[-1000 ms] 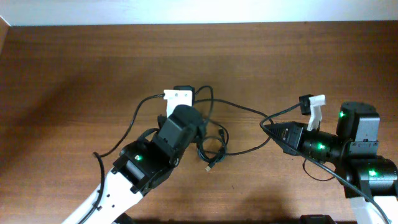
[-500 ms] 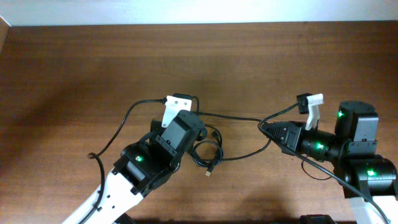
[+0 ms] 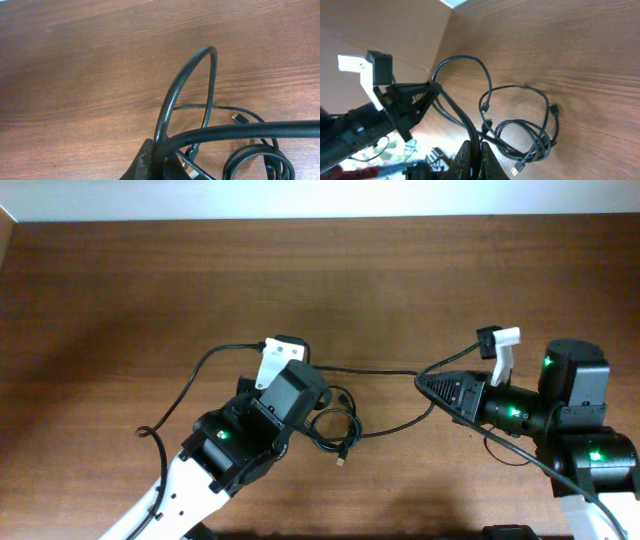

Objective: Untangle cables

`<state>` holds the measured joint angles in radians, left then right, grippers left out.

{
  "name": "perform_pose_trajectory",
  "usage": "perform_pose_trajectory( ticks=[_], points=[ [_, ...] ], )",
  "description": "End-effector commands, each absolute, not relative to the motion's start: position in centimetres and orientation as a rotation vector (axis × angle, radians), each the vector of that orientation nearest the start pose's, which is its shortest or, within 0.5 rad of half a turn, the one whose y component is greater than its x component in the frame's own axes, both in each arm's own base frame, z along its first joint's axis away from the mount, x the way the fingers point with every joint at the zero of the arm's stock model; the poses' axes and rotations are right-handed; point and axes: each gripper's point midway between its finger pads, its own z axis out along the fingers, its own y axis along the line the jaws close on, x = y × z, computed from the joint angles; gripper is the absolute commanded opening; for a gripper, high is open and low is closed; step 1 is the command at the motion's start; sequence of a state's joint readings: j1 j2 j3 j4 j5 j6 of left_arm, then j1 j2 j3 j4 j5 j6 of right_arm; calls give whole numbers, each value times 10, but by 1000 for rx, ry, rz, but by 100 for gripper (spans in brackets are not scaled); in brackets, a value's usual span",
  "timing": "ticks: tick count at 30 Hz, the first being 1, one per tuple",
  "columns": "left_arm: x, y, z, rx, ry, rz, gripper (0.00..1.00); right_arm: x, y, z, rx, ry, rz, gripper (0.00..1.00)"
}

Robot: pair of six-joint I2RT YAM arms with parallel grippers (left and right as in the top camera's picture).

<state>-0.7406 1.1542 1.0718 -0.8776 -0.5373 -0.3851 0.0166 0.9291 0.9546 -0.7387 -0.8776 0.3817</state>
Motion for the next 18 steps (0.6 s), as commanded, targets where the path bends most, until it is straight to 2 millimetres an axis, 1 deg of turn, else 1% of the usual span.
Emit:
perform_pose_trajectory(
  ticks=[1,3,6,8,10,14,18],
  points=[
    [283,-107,228,73,2275,247,0,240,142,282,-117,2212,1291,4],
    [288,-125,230,75,2266,125,0,236,149,283,-144,2210,1371,4],
    [294,-156,236,93,2250,-78,0,236,150,282,-145,2217,1395,4],
    [300,-177,240,61,2235,-218,0,236,151,282,-147,2216,1400,4],
    [308,-185,238,-7,2226,-267,0,234,152,284,-158,2210,1421,4],
    [322,-197,224,-153,2240,-333,0,233,152,284,-157,2212,1426,4],
    [327,-205,213,-157,2260,-340,0,233,152,284,-157,2213,1426,4]
  ],
)
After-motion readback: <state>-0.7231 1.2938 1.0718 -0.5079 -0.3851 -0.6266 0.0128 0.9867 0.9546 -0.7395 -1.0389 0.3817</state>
